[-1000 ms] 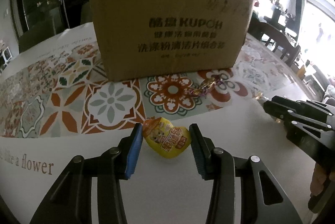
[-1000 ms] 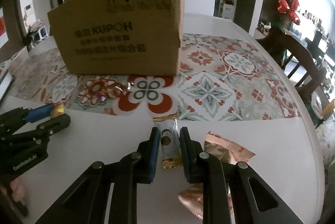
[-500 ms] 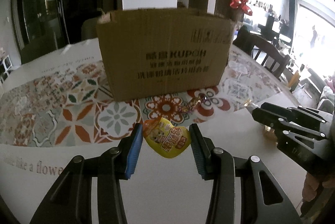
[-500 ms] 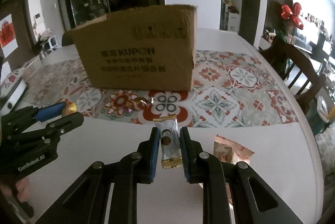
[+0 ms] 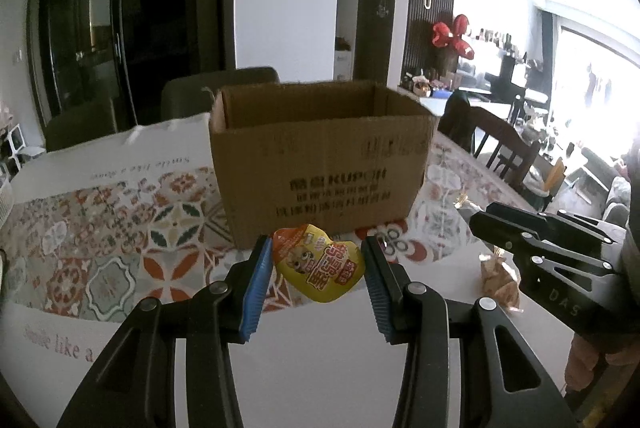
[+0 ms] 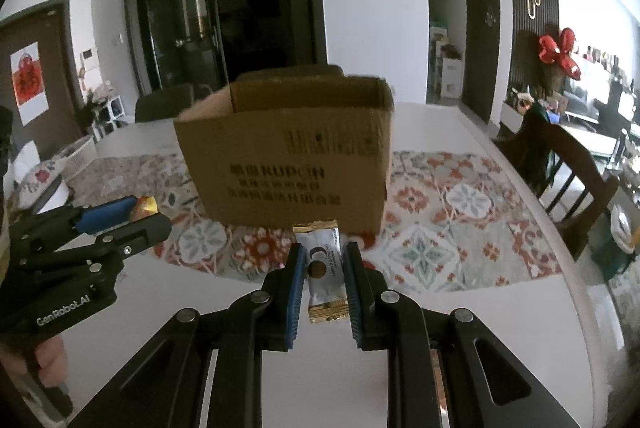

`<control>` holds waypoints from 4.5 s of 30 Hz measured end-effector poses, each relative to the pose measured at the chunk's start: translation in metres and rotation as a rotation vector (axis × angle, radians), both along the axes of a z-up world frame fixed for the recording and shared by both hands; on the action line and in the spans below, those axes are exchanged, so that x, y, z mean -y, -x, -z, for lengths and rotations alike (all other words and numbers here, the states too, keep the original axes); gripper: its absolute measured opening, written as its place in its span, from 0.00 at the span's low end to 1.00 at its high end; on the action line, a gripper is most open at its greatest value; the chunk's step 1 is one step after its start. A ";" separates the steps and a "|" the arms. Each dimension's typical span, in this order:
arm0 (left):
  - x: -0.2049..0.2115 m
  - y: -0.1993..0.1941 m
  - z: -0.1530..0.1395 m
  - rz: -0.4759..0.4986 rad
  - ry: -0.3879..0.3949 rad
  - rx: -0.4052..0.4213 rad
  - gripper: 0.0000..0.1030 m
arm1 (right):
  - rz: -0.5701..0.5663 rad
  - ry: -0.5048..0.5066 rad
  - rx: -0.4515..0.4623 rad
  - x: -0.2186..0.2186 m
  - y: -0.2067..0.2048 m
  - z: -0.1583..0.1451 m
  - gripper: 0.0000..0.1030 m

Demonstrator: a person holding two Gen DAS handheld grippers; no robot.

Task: Organize snacks
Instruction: 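Carry the yellow candy and gold candy bar over the box with both tools, then open both tools to drop the yellow candy and candy bar into the box, then grasp the purple-gold wrapped candies with the left tool while the right tool grasps the tan biscuit pack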

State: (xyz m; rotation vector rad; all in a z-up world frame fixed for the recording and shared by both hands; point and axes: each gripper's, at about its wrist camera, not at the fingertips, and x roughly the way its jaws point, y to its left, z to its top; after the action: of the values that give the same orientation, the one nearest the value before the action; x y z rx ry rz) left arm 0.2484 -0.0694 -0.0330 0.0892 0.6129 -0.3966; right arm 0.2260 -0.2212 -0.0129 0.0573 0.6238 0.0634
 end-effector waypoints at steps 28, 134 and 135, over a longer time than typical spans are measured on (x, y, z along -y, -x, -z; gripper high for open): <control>-0.001 -0.069 -0.065 0.019 0.029 0.123 0.43 | -0.033 -0.016 0.190 0.001 -0.066 -0.068 0.20; 0.086 -0.086 0.100 0.328 -0.167 -0.166 0.34 | 0.654 -0.188 -0.213 0.062 0.014 0.092 0.71; 0.086 -0.086 0.100 0.329 -0.169 -0.170 0.33 | 0.647 -0.188 -0.216 0.061 0.013 0.092 0.70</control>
State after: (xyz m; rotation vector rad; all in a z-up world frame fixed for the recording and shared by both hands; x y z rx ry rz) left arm 0.3349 -0.1554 -0.1326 0.3228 0.8024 -0.6756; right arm 0.2131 -0.2822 -0.1048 0.4486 0.7885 -0.5168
